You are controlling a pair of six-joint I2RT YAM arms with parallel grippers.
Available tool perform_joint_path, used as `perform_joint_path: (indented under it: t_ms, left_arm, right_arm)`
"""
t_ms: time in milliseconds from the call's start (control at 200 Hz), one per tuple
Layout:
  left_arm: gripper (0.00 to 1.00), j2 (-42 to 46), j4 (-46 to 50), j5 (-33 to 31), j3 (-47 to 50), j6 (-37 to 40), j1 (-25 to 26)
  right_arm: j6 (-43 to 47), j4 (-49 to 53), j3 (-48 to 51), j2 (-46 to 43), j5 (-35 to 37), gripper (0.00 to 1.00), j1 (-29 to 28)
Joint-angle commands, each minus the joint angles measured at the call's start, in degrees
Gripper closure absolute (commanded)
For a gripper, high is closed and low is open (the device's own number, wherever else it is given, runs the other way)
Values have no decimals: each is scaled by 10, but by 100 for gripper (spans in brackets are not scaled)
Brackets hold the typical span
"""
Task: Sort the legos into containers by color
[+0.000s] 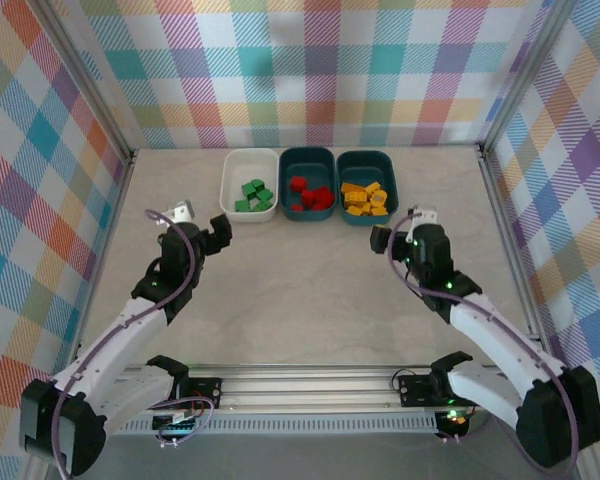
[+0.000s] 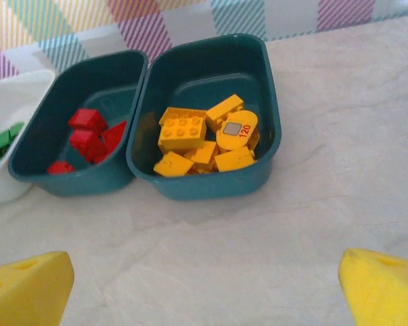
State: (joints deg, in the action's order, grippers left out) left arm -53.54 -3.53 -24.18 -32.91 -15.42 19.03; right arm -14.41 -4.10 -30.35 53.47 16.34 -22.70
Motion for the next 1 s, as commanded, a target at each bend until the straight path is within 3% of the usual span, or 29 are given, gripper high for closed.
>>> perform_joint_path:
  t_ms: [0,110,275,355,425,475,530,585,620,785,815,880,995]
  left_arm:
    - [0,18,-218,-53,101,109,-35]
    - [0,-63,-317,-39,150,173,-62]
    - [0,-226,-458,27,171,163,-93]
    - [0,-244,-449,88,161,188,-97]
    - [0,-330,-543,89,169,183,-106]
    - [0,-386,-624,92,161,185,-115]
    - [0,-339,-459,122,121,173,-125]
    - [0,-371,-465,191,95,181,-143]
    - [0,-357,-414,216,84,174,-156]
    - [0,-361,-423,227,86,168,-164]
    - [0,-362,-429,227,87,169,-163]
    - [0,-362,-425,227,87,169,-164]
    - [0,-362,-424,226,86,169,-164]
  right_arm:
    - [187,-132,52,-48,-51,0,13]
    - [223,-143,74,-32,-17,0,20]
    - [228,-214,110,29,34,0,45]
    - [229,-261,144,76,0,0,77]
    - [230,-361,183,101,-23,0,90]
    - [181,-397,191,97,-36,0,102]
    - [172,-418,186,112,-26,0,113]
    - [196,-472,186,159,-27,0,126]
    - [180,-526,191,194,-38,0,141]
    - [177,-619,159,351,-58,0,159]
    - [184,-657,150,378,-36,0,156]
    - [151,-531,122,338,-24,0,164]
    - [111,-455,81,344,-76,0,215]
